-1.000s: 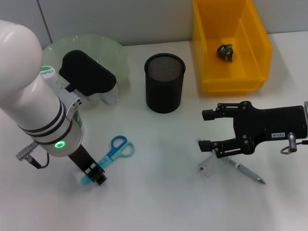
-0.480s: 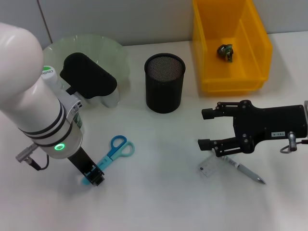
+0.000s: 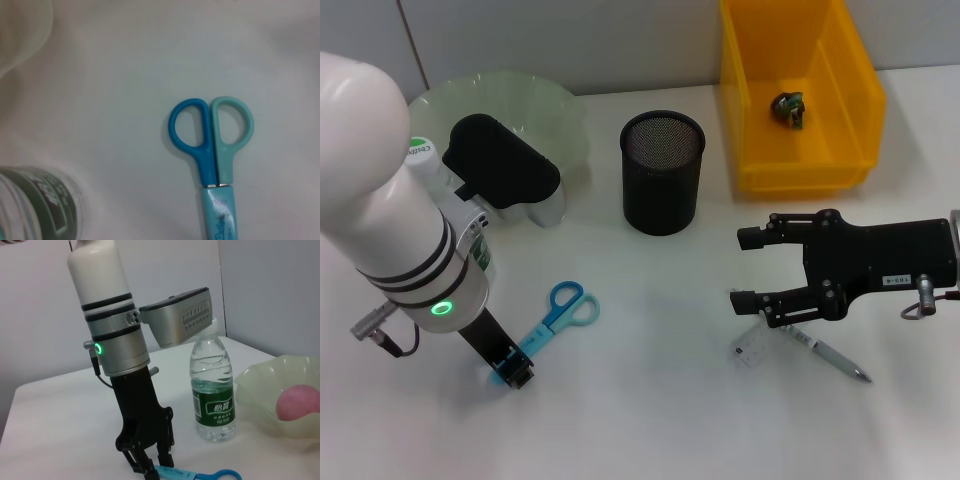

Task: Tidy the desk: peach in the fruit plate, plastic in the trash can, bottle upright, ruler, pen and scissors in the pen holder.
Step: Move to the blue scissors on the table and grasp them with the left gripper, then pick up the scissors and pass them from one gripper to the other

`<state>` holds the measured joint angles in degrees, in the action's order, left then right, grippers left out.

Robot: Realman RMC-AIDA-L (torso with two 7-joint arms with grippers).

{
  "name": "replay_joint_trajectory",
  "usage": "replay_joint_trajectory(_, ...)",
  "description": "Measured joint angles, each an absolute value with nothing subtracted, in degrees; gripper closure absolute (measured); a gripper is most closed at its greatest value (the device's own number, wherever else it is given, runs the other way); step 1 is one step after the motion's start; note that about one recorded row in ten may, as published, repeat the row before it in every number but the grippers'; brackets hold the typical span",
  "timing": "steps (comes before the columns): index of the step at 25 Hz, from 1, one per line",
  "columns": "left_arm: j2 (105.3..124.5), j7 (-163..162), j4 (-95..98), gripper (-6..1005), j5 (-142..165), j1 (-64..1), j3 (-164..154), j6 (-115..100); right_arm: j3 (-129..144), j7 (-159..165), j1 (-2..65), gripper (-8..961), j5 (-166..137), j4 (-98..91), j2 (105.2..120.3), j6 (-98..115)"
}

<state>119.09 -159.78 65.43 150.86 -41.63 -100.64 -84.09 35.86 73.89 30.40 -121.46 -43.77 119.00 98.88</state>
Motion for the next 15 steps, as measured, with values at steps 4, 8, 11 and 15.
replay_joint_trajectory(4,119.09,-159.78,65.51,698,151.02,-41.45,-100.64,-84.04,35.86,73.90,30.45,127,-121.46,-43.71,119.00,98.88)
replay_joint_trajectory(8,119.08,-159.78,65.97,717,151.00,-41.33,-100.33,-84.17,35.86,73.91,30.54,127,-121.46,-43.68,119.00,98.87)
replay_joint_trajectory(11,118.95,-159.78,66.23,731,150.82,-41.21,-100.16,-84.34,35.86,73.95,30.57,127,-121.46,-43.68,119.00,98.87)
replay_joint_trajectory(15,118.86,-159.43,66.81,789,150.49,-40.95,-99.40,-84.82,35.86,74.00,30.73,127,-121.46,-43.68,119.00,98.87)
